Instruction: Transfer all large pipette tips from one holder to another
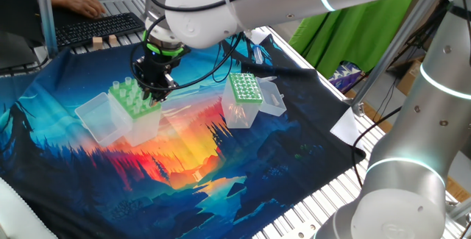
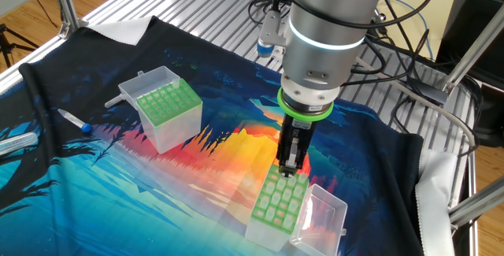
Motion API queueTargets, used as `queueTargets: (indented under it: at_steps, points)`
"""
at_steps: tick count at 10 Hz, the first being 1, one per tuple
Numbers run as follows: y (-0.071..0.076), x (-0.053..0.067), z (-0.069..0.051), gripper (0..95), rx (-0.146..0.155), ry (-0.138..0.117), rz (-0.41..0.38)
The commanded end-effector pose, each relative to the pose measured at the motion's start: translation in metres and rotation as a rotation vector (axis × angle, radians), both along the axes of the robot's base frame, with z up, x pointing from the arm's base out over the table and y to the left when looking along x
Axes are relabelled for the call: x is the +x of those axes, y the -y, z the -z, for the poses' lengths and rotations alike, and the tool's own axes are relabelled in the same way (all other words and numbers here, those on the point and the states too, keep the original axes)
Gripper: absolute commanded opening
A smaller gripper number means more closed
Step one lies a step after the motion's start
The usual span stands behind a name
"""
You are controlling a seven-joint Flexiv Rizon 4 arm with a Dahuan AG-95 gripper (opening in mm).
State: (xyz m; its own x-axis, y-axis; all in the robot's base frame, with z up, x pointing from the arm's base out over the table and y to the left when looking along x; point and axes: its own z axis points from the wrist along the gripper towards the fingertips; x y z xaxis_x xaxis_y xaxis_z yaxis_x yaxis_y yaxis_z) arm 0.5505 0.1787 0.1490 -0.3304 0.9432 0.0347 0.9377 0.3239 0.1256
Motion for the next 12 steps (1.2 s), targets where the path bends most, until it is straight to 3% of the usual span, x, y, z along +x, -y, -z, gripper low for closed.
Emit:
queueTargets:
  at_steps: [1,4,5,12]
  points:
    - [0.0001,-0.0001,-0.0002,19.0,-0.001,0.002,-0.001]
    - [-0.0001,-0.0003,0.0003,19.0,0.000,0.005,0.001]
    - [-0.0002,-0.0003,0.0005,0.0,0.001,0.005,0.002]
    - [-0.0007,-0.0003,0.0016,0.0,-0.004,0.017,0.000]
